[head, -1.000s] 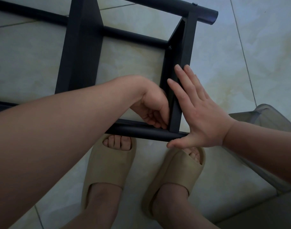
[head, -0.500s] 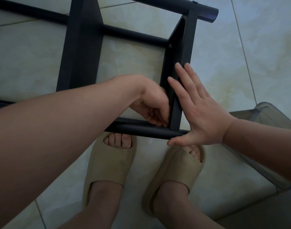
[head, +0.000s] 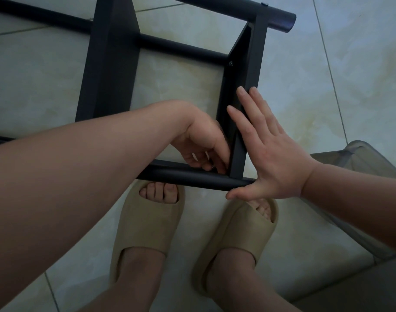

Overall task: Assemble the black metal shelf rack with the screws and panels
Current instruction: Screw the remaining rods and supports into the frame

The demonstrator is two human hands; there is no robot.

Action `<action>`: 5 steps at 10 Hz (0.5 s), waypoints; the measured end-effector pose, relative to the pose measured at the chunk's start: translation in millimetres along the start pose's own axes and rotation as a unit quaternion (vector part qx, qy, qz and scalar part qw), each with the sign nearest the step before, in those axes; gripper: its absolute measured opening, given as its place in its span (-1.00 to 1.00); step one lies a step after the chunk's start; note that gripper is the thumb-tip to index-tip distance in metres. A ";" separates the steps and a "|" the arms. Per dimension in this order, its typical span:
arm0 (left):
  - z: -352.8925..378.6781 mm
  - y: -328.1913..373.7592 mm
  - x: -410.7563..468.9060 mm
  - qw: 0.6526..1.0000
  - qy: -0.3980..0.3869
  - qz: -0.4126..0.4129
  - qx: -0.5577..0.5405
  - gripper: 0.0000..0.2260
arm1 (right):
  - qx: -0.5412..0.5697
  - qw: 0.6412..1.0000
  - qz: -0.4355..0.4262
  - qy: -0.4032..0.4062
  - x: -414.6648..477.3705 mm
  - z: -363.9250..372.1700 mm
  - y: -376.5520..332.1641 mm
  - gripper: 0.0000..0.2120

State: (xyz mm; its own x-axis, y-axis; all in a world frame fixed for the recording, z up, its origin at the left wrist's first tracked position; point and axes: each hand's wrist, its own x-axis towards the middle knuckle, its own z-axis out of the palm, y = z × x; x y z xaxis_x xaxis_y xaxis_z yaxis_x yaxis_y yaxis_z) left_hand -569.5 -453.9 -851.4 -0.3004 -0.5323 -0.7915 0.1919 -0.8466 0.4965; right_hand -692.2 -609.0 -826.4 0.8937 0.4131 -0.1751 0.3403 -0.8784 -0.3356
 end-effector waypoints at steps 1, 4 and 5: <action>0.2 2.2 4.1 1.000 0.013 -0.002 0.019 -0.93 | -0.002 1.000 0.000 -0.001 -0.3 0.1 0.0 0.23; -2.8 2.6 4.8 1.000 -0.003 0.003 0.013 -0.91 | 0.000 1.000 0.000 0.000 0.2 0.7 0.4 0.23; -5.5 0.8 2.2 1.000 -0.018 -0.009 0.015 -0.89 | 0.000 1.000 -0.002 0.002 0.1 1.3 0.5 0.22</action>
State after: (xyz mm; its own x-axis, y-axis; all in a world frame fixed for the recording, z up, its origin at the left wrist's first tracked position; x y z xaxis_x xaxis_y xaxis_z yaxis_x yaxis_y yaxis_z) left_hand -564.9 -455.7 -854.7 -0.3368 -0.5169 -0.7870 0.1587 -0.8551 0.4936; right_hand -692.3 -609.2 -827.8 0.8939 0.4148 -0.1700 0.3429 -0.8770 -0.3367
